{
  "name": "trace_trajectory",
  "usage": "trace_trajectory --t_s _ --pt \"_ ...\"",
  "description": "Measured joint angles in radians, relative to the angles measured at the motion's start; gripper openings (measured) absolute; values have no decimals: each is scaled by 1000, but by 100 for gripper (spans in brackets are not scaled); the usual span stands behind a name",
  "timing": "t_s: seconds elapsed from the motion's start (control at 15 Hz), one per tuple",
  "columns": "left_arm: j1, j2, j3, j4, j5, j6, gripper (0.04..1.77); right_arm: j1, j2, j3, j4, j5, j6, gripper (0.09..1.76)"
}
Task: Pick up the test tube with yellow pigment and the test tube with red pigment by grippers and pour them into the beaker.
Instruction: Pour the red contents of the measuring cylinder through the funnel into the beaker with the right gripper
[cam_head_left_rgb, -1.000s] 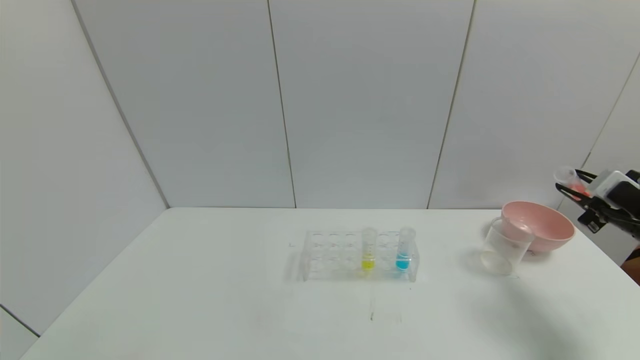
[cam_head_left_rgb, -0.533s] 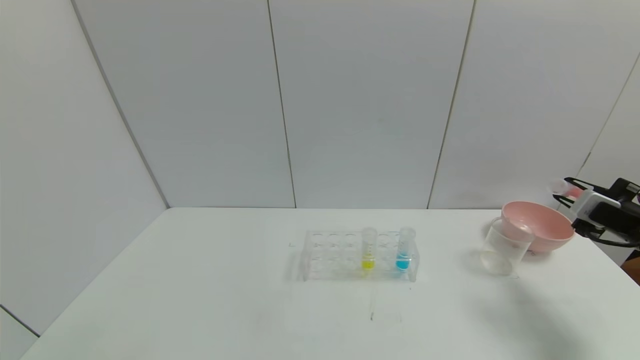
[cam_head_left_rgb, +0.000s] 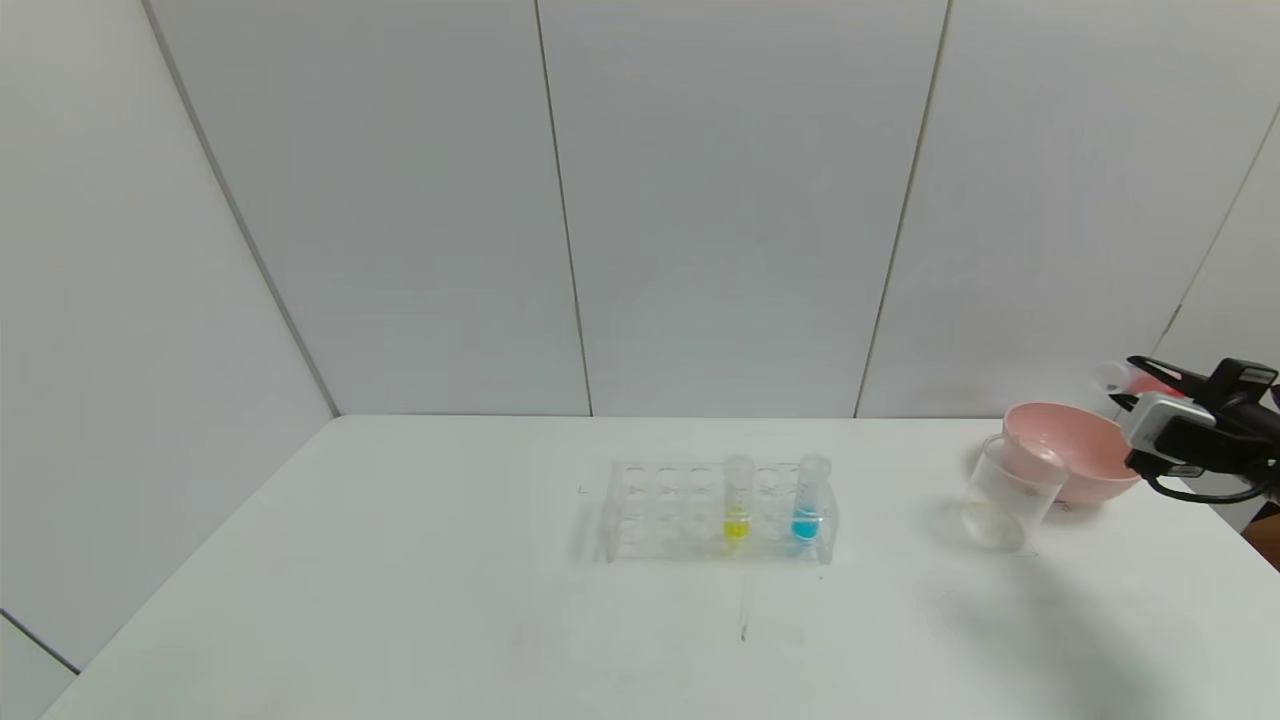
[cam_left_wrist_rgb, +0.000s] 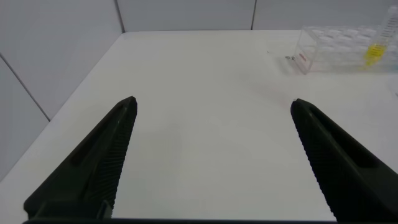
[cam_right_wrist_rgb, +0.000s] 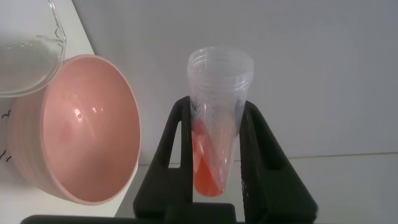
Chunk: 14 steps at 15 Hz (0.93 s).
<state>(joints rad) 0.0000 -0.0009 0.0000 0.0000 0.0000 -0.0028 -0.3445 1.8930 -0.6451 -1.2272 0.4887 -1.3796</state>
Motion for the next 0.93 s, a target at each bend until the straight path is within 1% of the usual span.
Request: trace_trajectory --t_s 0.27,0.53,0.73,0.93 --pt "0 0 0 0 0 0 176 33 0 0 -2 -1 -7 50" --pt "0 0 0 0 0 0 176 35 0 6 -1 -3 -90 50" --pt "0 0 0 0 0 0 176 38 0 24 -1 -41 -129 50" --pt "0 0 0 0 0 0 176 39 0 35 -1 -46 -189 50"
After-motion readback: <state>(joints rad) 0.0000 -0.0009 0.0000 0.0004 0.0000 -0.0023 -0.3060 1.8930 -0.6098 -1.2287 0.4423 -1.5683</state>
